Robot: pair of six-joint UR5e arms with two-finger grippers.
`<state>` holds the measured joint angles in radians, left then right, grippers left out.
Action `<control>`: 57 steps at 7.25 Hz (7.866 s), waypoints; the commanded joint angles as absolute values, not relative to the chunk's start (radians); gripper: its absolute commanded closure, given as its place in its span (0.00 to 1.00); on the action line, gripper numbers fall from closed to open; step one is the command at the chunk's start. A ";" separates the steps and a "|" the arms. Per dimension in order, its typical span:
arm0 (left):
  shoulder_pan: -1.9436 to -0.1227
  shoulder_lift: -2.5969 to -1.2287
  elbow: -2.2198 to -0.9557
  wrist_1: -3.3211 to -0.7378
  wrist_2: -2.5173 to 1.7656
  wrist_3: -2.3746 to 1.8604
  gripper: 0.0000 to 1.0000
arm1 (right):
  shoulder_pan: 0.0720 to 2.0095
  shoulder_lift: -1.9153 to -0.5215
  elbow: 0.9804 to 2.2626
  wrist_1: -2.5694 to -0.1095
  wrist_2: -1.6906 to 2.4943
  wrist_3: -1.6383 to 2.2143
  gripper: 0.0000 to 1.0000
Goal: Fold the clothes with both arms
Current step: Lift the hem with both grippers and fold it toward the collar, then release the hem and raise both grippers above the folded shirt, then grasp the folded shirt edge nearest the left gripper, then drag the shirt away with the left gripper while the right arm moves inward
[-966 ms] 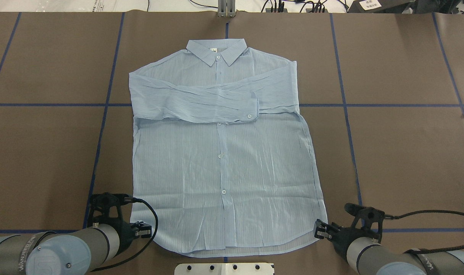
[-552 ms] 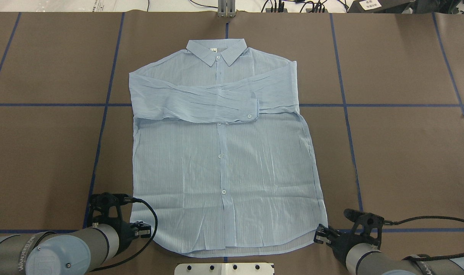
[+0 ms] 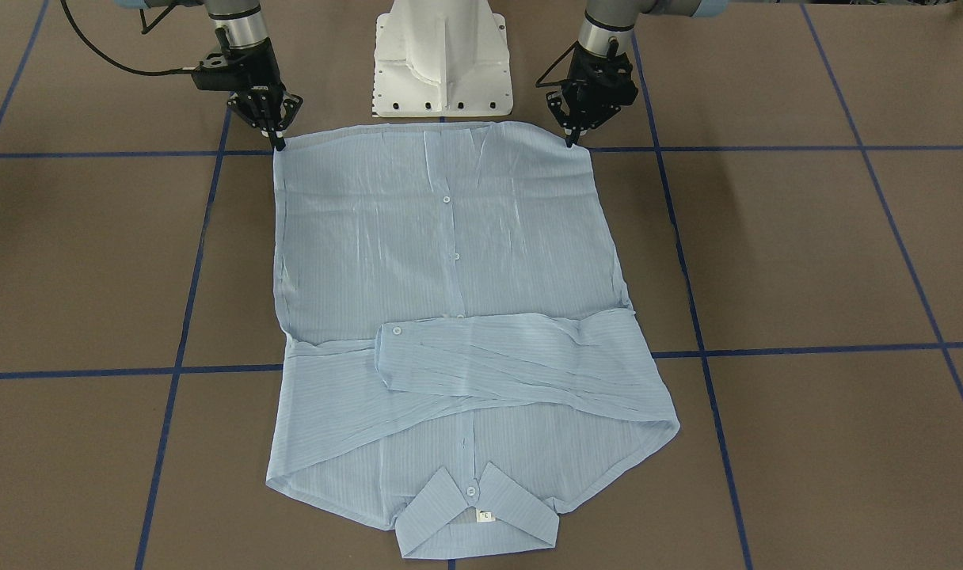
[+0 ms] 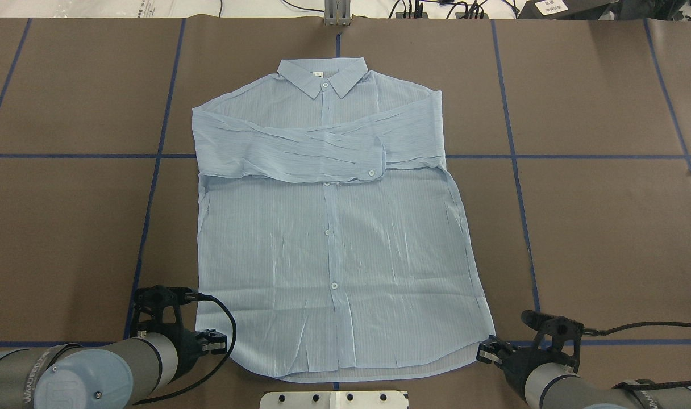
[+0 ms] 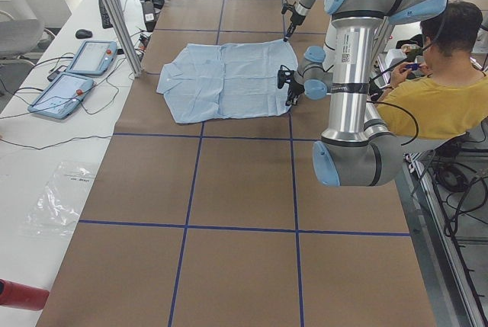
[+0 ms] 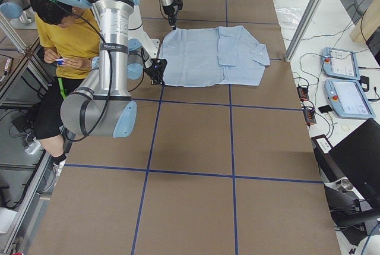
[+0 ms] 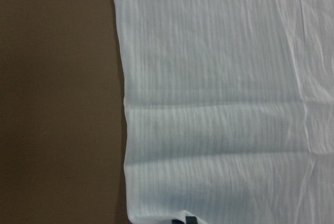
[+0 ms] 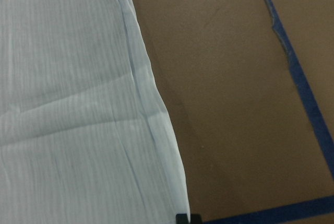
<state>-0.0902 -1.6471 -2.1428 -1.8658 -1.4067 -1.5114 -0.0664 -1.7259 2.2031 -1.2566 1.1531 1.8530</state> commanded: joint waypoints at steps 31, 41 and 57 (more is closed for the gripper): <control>-0.617 -1.803 -1.813 -2.184 -1.713 -1.073 0.00 | 0.673 -1.104 1.726 -1.313 1.526 1.359 0.00; -0.406 -1.763 -1.813 -2.227 -1.597 -1.256 1.00 | 0.670 -1.103 1.730 -1.313 1.520 1.362 0.00; -1.026 -2.203 -1.075 -2.394 -1.645 -0.531 0.00 | 0.601 -0.883 1.605 -1.331 1.511 1.504 0.00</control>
